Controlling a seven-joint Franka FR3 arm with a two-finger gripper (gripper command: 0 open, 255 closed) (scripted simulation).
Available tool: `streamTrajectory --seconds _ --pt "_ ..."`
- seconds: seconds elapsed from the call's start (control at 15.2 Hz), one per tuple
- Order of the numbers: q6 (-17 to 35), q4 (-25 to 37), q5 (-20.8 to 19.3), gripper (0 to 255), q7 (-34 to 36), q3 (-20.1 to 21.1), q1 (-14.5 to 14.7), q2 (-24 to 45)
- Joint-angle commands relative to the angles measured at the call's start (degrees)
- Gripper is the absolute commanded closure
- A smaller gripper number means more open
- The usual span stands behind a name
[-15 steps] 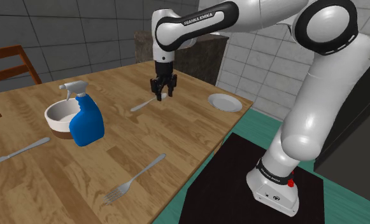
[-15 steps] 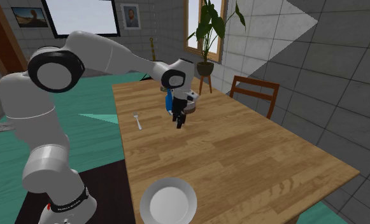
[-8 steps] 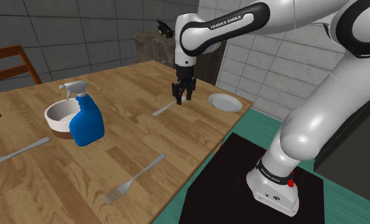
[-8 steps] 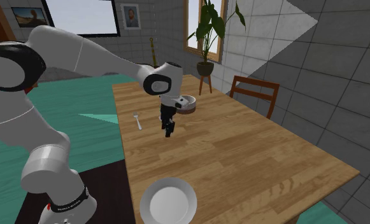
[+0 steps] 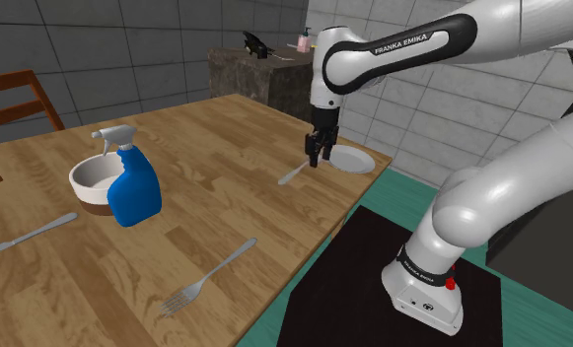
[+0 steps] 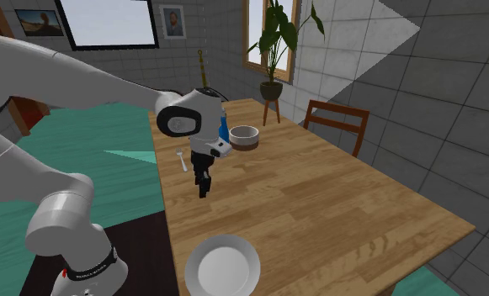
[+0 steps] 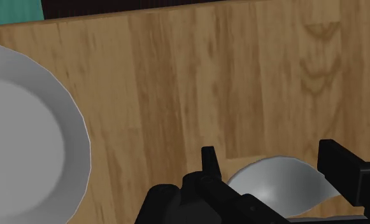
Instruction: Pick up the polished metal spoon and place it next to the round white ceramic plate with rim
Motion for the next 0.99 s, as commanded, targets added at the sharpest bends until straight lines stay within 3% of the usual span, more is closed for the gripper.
streamTrajectory --seconds 0.0,0.13,0.92 --pt "-0.8 -3.6 -0.7 255 -1.5 -1.1 -0.8 -4.3" --pt "-1.6 -5.8 -1.5 255 -2.6 -2.0 -1.5 -7.3" --pt "9.4 -12.1 -1.3 255 -2.9 -2.0 -1.4 -2.6"
